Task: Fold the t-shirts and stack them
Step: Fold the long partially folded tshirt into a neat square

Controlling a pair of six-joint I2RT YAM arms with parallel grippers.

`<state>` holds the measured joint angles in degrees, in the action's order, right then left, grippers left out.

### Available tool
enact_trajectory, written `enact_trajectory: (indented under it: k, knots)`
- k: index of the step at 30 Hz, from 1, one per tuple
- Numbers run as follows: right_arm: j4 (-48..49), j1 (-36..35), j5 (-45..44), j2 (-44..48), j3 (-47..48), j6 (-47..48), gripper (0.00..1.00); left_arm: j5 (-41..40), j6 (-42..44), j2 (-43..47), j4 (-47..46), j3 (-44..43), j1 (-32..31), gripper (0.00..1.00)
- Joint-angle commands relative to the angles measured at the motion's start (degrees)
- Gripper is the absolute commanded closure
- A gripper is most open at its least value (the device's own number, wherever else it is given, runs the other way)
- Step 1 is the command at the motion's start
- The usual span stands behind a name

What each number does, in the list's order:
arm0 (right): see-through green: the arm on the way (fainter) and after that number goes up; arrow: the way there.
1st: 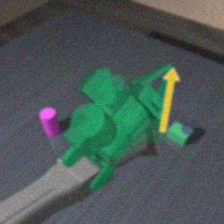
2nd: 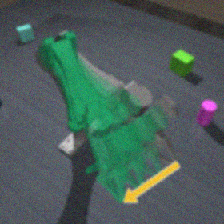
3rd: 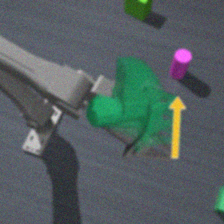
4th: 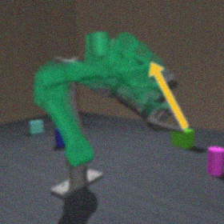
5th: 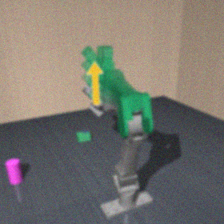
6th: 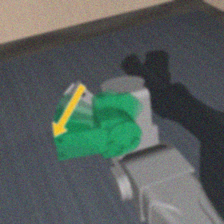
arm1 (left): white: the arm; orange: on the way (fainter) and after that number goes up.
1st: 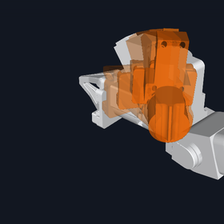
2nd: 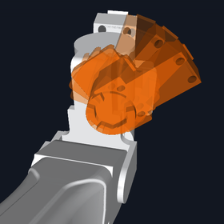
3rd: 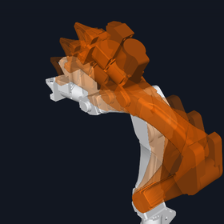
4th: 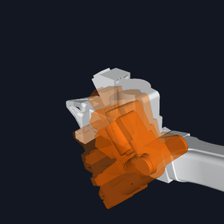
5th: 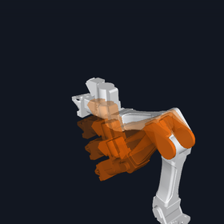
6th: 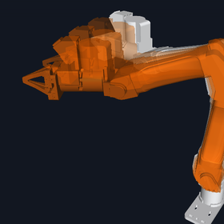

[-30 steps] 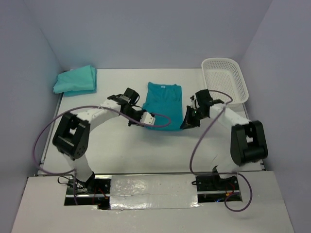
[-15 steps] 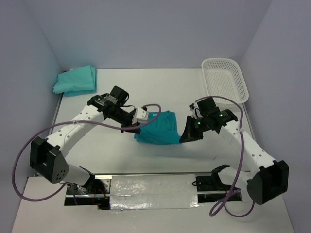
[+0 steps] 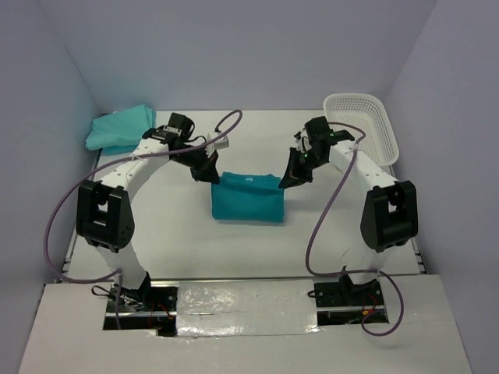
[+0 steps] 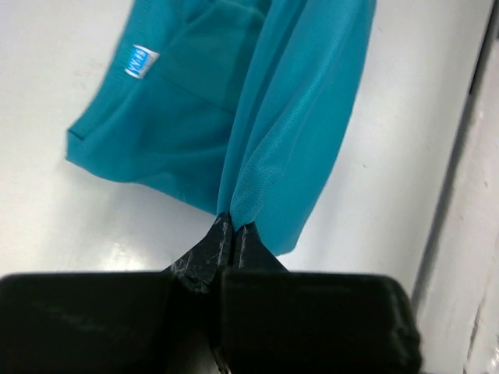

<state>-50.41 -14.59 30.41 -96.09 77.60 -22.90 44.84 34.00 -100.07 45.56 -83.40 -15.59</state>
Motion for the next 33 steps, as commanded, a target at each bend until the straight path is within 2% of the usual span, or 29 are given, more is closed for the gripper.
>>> enact_trajectory:
  k: [1,7,11,13,14,15,17,18,20,21,24,25,27,28,29,30,31,32,33]
  knots:
    - [1.5,1.2,-0.1,-3.5,4.4,1.3,1.0,-1.2,-4.5,-2.0,-5.2,-4.2,0.6,1.0]
    - [6.8,4.0,-0.1,-9.1,5.8,-1.5,1.0,-4.0,-8.9,-7.9,-11.6,-7.0,0.6,1.0]
    - [7.1,5.3,-0.6,-14.6,11.6,-2.2,1.0,-8.0,-11.1,-12.1,-15.0,-9.1,0.8,1.0]
    - [7.8,5.6,-1.3,-17.4,14.6,-2.9,0.97,-9.9,-12.9,-13.5,-17.0,-10.3,1.0,0.94]
    - [7.9,5.9,-2.0,-18.4,15.6,-3.2,0.91,-10.2,-13.0,-14.8,-17.7,-10.6,1.3,0.9]
    - [8.1,6.1,-2.4,-20.2,16.3,-3.6,0.66,-10.7,-13.2,-15.4,-18.6,-11.3,1.3,0.75]
    - [9.1,7.2,-3.3,-21.9,18.3,-4.8,0.56,-12.4,-14.3,-17.9,-21.9,-12.2,1.3,0.64]
    - [9.5,7.6,-3.9,-23.4,19.1,-5.1,0.46,-13.1,-14.5,-19.0,-22.4,-14.5,1.3,0.52]
    - [9.9,8.0,-5.5,-24.8,22.8,-4.5,0.37,-15.9,-16.6,-22.3,-22.1,-18.0,1.5,0.46]
    - [9.0,7.9,-6.5,-25.6,25.0,-3.8,0.3,-16.4,-17.4,-23.3,-21.6,-21.7,1.7,0.39]
    - [3.7,7.8,-11.0,-27.7,36.1,-0.4,0.27,-19.5,-18.2,-23.4,-23.6,-24.4,2.4,0.34]
    - [3.0,7.6,-11.9,-26.6,36.6,0.5,0.27,-20.8,-18.2,-22.0,-25.1,-24.4,2.7,0.32]
    - [3.6,5.4,-14.7,-23.5,32.6,2.8,0.36,-23.8,-17.7,-20.4,-27.2,-25.0,3.0,0.32]
    - [5.9,4.4,-15.5,-19.2,30.1,3.4,0.44,-23.3,-17.3,-19.1,-26.2,-25.4,3.2,0.35]
    - [7.9,2.2,-15.0,-17.0,23.5,3.5,0.61,-19.5,-16.0,-18.6,-22.3,-26.0,3.1,0.47]
    - [12.7,1.2,-13.9,-12.6,20.0,2.8,0.72,-16.2,-15.9,-17.7,-19.9,-25.9,2.9,0.55]
    - [15.3,0.2,-12.3,-11.0,16.9,1.6,0.88,-13.4,-16.7,-17.4,-17.9,-25.2,2.8,0.64]
    - [18.0,-1.7,-8.8,-10.0,11.5,-1.8,0.95,-9.4,-19.5,-17.0,-15.8,-22.8,2.5,0.77]
    - [21.4,-2.2,-7.3,-10.1,9.8,-3.6,1.0,-7.5,-21.0,-17.0,-15.5,-21.1,2.2,0.79]
